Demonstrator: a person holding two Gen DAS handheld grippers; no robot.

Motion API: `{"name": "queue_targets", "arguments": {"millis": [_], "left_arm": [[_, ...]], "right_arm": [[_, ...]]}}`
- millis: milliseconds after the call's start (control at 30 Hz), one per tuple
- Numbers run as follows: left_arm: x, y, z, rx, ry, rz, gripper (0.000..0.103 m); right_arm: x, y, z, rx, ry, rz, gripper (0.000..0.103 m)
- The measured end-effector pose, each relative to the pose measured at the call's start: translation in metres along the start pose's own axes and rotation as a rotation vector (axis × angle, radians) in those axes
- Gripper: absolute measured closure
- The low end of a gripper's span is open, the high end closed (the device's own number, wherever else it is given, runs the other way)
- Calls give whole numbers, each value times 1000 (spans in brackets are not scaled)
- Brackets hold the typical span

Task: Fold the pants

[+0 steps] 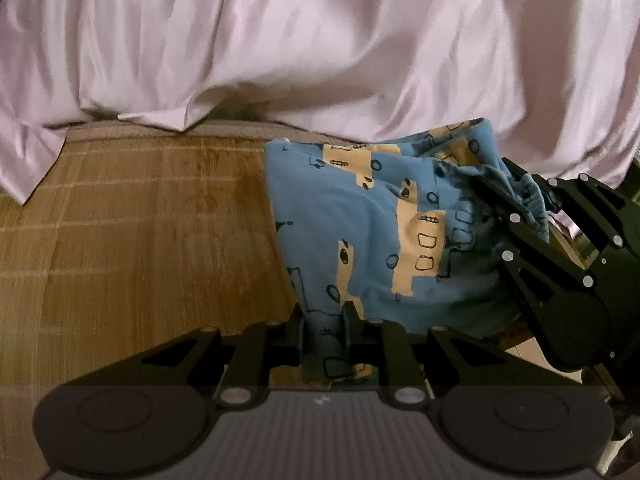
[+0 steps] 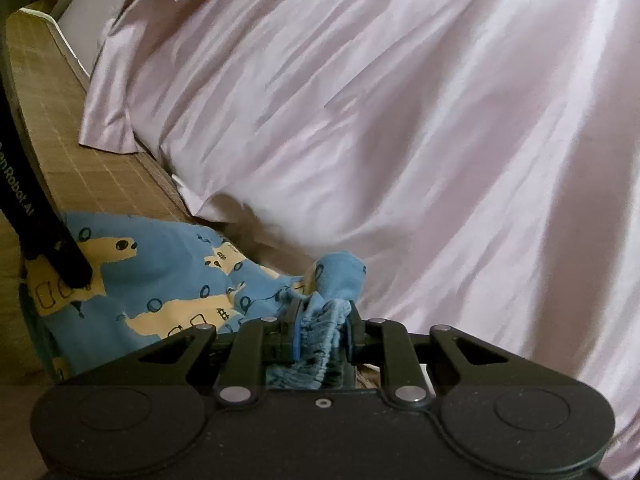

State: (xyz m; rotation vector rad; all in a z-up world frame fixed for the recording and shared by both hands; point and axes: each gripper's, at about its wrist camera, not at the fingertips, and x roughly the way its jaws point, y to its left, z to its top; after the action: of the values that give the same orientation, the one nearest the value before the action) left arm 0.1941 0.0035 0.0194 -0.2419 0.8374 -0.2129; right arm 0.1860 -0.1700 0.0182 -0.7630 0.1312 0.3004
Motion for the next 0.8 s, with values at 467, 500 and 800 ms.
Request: {"name": "queue_targets", "arguments": {"millis": [467,500,800], "left_arm": [[106,34,34,5,109,73,84],[109,36,31,9,116,75,83],[109,39,23,68,98,72,72]], "right_arm": [[115,29,-63,26,184,127,82],[117,31,-69,38,197,131,81],[122,24,-81,116,205,108,61]]}}
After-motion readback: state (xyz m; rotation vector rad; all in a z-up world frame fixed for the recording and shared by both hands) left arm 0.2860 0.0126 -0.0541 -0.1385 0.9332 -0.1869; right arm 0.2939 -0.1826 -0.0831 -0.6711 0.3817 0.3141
